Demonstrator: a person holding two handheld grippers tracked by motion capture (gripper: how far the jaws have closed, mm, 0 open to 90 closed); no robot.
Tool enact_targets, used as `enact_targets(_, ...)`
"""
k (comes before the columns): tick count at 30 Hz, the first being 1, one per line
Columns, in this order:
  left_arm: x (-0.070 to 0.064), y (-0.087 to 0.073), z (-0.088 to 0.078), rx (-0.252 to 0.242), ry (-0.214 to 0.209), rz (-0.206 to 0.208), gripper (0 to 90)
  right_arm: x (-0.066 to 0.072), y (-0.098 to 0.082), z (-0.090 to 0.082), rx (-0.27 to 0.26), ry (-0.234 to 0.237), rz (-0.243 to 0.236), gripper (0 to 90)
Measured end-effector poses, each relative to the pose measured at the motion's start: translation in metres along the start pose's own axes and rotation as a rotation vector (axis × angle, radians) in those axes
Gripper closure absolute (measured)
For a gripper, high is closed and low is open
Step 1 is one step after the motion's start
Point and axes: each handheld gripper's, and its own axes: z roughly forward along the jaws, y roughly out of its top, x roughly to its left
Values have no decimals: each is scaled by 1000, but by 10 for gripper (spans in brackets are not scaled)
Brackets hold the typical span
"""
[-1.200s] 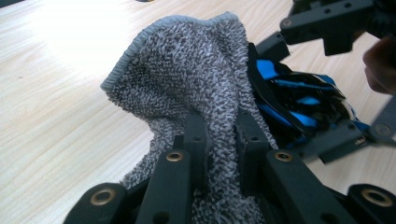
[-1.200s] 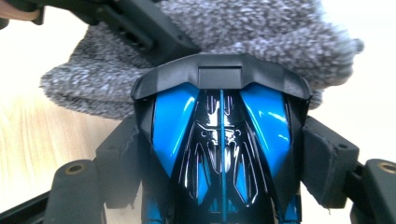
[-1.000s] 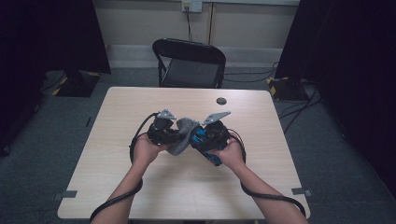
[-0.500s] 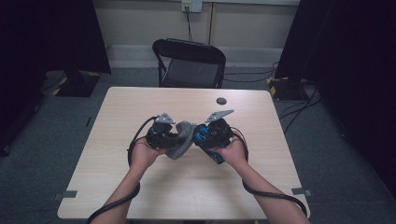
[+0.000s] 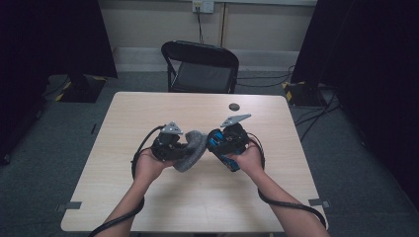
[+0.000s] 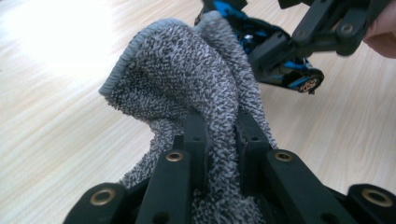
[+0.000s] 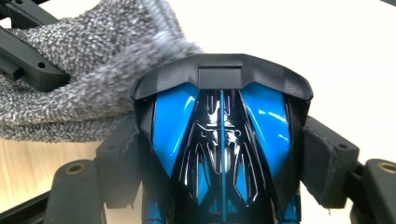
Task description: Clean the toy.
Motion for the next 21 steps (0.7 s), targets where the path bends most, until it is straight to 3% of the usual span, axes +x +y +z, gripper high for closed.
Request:
enact_targets(4,5,-4,-7,-6,13,-6,778,-2,0,-3,-6,-7,2,258)
enact_targets(13,30,6,-29,-64,102,-54,778,2,-1,-2,-9,10,-6,258)
enact_targets(21,39,22,-20,-72,142,-63,777,10,1,0,-13,34,-23,258)
